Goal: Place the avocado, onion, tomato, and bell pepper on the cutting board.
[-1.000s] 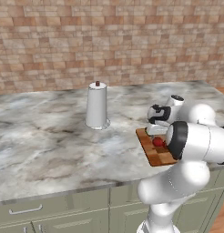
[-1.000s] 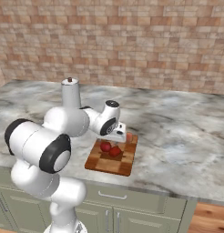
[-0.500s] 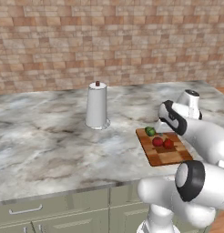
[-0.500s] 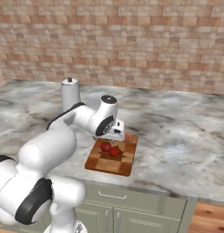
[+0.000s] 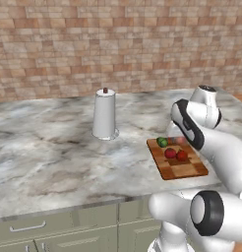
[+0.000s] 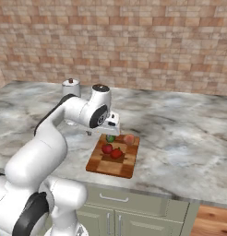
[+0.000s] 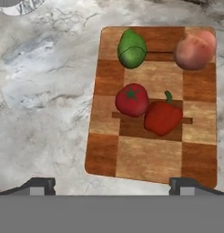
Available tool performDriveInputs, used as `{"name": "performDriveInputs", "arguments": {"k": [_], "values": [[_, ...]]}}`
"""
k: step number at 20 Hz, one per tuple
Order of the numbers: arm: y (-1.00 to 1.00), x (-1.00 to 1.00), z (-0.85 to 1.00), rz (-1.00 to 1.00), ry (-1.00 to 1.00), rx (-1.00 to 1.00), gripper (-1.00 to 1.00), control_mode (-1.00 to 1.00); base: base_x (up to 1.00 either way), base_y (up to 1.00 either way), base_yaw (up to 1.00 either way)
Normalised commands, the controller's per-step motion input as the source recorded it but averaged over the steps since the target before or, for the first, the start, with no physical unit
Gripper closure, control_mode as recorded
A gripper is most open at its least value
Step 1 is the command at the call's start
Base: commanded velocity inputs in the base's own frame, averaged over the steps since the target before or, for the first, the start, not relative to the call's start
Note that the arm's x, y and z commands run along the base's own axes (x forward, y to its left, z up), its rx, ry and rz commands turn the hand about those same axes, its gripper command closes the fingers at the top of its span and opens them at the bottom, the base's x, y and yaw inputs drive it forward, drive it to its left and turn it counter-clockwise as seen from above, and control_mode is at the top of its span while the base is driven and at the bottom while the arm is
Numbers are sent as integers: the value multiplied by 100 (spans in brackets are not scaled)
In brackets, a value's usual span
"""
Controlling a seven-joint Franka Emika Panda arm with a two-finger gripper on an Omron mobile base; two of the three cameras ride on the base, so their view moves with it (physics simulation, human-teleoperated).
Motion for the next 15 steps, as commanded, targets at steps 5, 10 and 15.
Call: {"name": "performDriveInputs", "arguments": {"k": [5, 10, 15], "values": [[6, -4, 63, 0, 18, 0, -100, -100, 0, 0, 0], [6, 0, 27, 0, 3, 0, -100, -100, 0, 0, 0], [5, 0, 0, 0, 0, 0, -100, -100, 0, 0, 0]]}}
